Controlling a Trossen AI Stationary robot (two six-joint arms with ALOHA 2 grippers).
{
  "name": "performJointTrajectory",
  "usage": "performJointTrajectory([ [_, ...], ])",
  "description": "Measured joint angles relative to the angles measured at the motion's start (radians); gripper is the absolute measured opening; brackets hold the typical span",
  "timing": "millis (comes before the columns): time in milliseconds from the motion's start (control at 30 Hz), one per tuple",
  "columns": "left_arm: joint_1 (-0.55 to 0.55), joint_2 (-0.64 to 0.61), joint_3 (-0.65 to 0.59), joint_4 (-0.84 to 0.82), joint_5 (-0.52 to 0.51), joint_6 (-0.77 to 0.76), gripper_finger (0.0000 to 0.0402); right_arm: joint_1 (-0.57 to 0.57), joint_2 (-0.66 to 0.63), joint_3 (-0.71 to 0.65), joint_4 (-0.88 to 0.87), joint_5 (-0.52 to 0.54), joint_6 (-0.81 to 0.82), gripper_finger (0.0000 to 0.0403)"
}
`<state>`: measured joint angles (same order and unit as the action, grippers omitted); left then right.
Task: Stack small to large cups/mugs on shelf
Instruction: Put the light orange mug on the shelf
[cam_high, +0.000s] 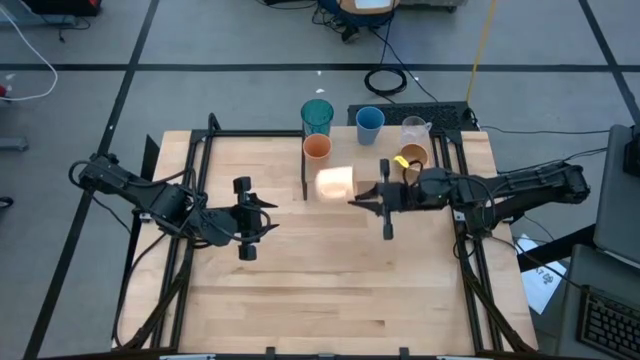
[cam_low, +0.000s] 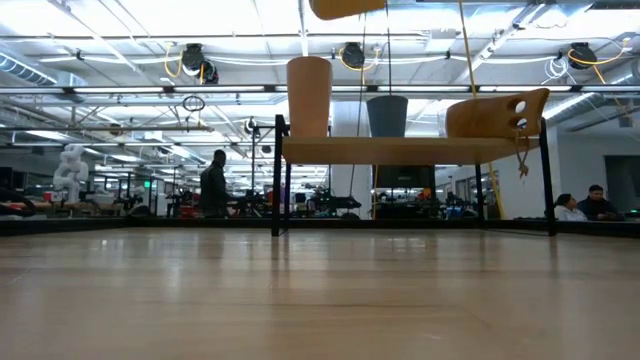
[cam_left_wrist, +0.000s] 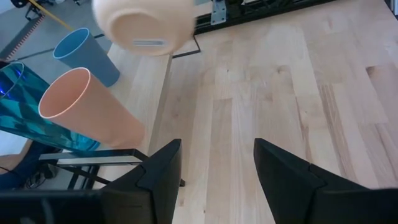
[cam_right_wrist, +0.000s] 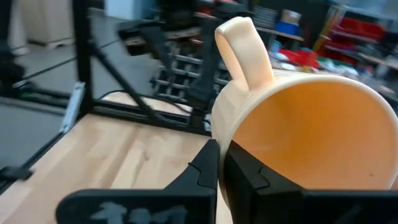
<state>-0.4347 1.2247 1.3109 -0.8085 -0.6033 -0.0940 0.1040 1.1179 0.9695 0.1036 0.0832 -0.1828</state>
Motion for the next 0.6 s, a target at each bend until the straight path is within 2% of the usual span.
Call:
performJointTrajectory([
  [233,0.000,0.000,0.000,0.000,0.000,0.001,0.0202,0.000,-0.008,0.027,-0.016,0.104,0.149,0.0003],
  [300,0.000,0.000,0.000,0.001,0.000,0.003,0.0202,0.000,-0.006,0.079,-0.097,0.133,0.192,0.0003],
  [467,0.000,0.000,0.000,0.001,0.000,0.003,0.0202,-0.011,0.026,0.263,-0.385,0.306,0.252,0.0002],
  [600,0.000,0.000,0.000,0.000,0.000,0.004,0.0202,-0.035,0.080,0.427,-0.591,0.312,0.298,0.0001],
])
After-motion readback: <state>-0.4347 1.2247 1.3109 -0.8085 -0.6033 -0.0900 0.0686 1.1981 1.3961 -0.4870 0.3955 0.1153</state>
